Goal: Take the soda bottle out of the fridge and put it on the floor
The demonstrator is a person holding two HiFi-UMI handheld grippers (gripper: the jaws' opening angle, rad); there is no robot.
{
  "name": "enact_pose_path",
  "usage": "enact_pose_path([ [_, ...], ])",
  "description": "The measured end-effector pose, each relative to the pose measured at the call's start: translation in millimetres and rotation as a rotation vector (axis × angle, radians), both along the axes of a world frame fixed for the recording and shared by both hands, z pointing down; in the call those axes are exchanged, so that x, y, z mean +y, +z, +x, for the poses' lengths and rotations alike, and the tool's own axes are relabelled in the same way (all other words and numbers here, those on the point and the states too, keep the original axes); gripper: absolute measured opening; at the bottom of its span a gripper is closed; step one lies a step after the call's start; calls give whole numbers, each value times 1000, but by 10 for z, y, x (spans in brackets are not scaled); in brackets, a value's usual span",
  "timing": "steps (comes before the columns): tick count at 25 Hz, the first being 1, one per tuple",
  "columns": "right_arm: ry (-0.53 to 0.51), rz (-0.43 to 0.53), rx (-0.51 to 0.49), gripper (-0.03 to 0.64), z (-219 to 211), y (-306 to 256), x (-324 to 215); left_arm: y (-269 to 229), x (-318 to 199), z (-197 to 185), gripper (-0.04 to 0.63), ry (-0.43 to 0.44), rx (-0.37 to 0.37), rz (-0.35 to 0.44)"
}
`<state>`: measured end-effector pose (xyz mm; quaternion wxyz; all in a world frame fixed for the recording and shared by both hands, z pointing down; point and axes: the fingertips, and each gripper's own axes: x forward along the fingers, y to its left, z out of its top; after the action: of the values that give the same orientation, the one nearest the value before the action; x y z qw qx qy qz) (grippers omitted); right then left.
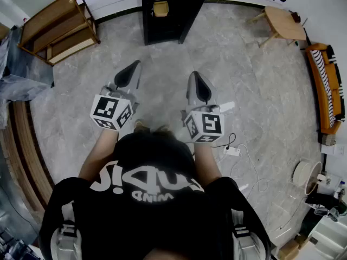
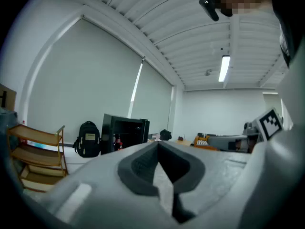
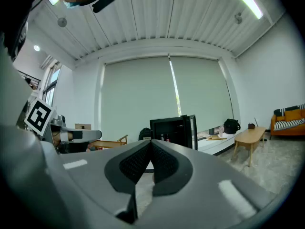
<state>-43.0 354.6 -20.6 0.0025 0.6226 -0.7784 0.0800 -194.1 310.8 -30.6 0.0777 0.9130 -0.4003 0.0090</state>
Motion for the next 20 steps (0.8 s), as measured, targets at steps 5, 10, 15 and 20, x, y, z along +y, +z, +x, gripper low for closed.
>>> enact_pose_path([
  [5,-15,11,-24,-3,-207,-11,-23,5,-52,-162,2,15,9,-2],
  [10,6,12,-13,-3,-324,20,-38,74,-125,-319,2,42,8,-9],
  [15,28,18,-1,-3,-358,84,-176,141,-329,-395,2,73,-2,-11],
  [20,53,16,3,-3,-215,158,-480,235,-663,-303,2,86,-6,-15],
])
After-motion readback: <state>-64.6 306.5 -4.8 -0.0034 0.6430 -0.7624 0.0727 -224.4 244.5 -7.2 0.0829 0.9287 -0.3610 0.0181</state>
